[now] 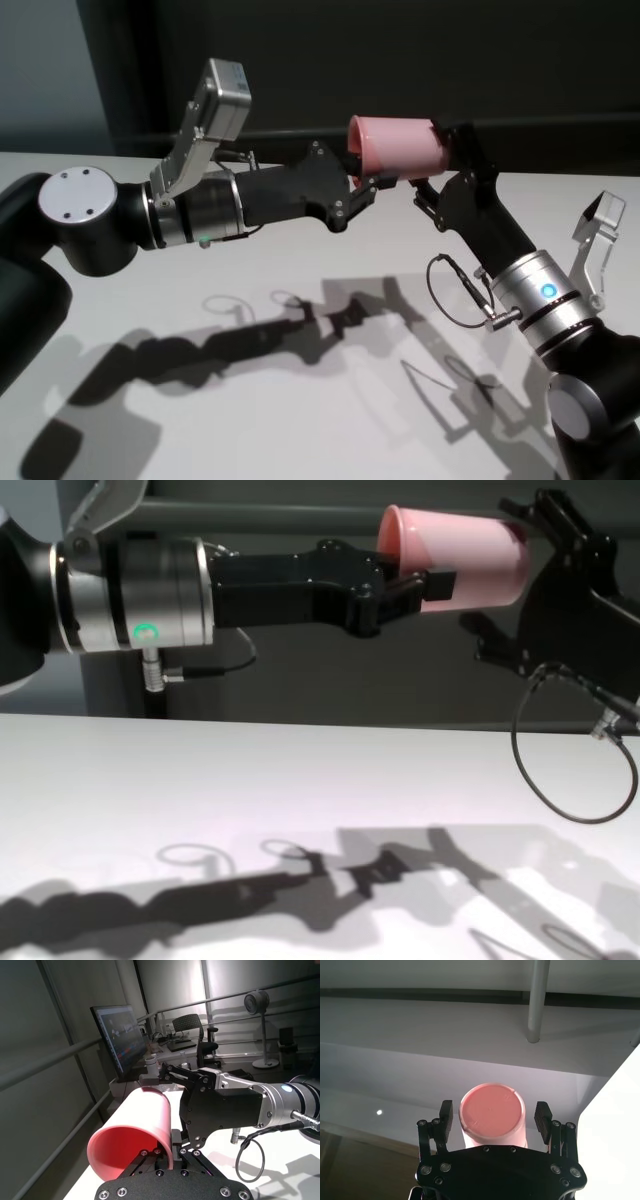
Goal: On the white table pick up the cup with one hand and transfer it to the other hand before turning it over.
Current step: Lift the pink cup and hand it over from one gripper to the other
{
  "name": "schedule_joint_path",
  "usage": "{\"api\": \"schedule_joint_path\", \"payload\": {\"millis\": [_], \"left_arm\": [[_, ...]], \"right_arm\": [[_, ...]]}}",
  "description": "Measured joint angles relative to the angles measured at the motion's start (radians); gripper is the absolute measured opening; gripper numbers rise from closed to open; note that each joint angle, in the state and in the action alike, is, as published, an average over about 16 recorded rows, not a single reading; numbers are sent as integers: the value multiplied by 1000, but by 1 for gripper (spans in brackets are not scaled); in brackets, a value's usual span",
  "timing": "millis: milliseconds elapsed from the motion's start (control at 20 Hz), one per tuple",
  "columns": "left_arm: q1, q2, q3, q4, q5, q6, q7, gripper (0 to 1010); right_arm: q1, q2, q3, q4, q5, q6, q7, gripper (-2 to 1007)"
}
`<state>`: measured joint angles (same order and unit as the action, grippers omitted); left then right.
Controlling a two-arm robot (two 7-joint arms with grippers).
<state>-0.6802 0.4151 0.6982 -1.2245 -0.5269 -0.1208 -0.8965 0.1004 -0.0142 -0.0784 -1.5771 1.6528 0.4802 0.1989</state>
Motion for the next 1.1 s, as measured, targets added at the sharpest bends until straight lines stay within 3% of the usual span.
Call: {"api": "schedule_joint_path", "payload": {"millis": [400, 1100], "left_arm": [[0, 0, 0, 0, 0, 0, 0, 48], [0, 0, 0, 0, 0, 0, 0, 49]], "right_arm": [[7, 11, -25, 7, -12, -35, 2, 1001], [11, 35, -52, 7, -11, -62, 13, 1001]]}}
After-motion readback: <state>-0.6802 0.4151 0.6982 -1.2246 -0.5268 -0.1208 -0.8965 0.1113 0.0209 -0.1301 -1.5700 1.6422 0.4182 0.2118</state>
